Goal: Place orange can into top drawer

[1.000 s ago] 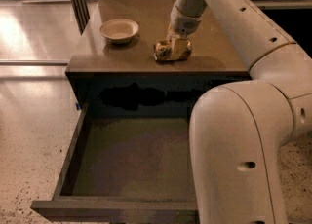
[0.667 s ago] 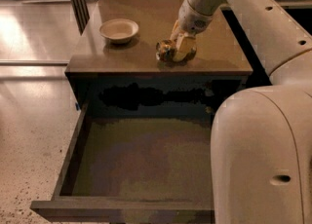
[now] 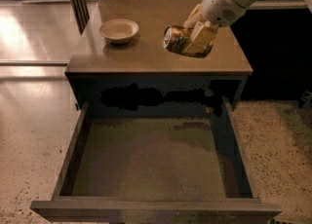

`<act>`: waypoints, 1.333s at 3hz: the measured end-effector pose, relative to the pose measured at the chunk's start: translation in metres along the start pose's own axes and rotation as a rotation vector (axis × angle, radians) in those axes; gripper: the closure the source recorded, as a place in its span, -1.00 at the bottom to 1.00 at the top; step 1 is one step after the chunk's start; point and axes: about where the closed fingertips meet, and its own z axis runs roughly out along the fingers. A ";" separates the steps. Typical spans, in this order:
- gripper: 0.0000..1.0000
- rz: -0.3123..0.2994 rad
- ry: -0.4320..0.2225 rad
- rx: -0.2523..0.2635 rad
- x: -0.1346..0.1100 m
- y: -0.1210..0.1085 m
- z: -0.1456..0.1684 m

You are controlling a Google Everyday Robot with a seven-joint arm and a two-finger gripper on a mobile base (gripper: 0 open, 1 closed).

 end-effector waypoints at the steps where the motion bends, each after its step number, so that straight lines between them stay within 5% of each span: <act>1: 1.00 0.062 -0.042 -0.027 -0.010 0.055 -0.007; 2: 1.00 0.079 -0.020 -0.087 0.003 0.076 0.014; 4: 1.00 0.090 -0.020 -0.099 0.008 0.090 0.022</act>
Offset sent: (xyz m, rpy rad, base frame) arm -0.0485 0.0051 -0.0018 0.0502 0.0428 -0.0216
